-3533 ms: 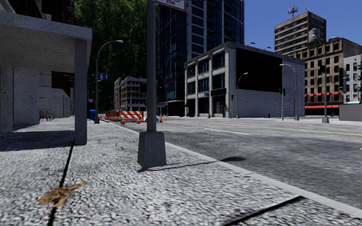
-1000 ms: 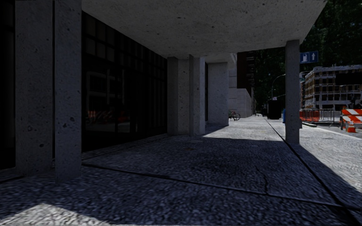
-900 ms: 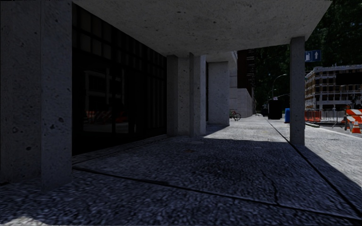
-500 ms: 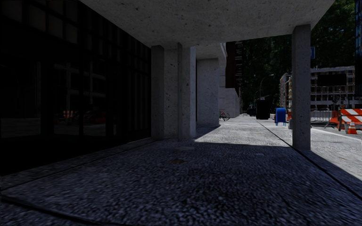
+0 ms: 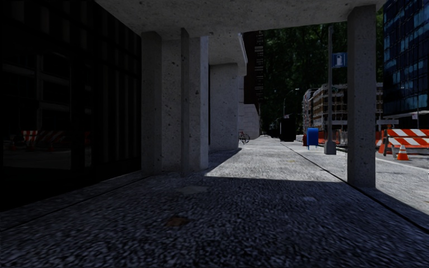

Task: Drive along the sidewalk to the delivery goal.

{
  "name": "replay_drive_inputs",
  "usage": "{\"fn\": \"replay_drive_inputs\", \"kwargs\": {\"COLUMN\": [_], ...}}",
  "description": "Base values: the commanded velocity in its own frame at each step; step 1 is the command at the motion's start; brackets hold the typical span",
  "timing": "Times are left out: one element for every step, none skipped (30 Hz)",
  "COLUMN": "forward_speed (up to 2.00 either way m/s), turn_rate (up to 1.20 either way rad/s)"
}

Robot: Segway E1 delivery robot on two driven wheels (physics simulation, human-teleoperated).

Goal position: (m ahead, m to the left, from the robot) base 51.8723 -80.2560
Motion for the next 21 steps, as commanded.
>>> {"fn": "replay_drive_inputs", "kwargs": {"forward_speed": [2.00, 2.00, 2.00, 2.00, 2.00, 2.00, 2.00, 2.00, 2.00, 2.00, 2.00, 2.00, 2.00, 2.00, 2.00, 2.00, 2.00, 2.00, 2.00, 2.00, 2.00], "turn_rate": [-0.36, -0.36, -0.36, -0.36, -0.36, -0.36, -0.36, -0.36, -0.36, -0.36, -0.36, -0.36, -0.36, -0.36, -0.36, -0.36, -0.36, -0.36, -0.36, -0.36, -0.36]}}
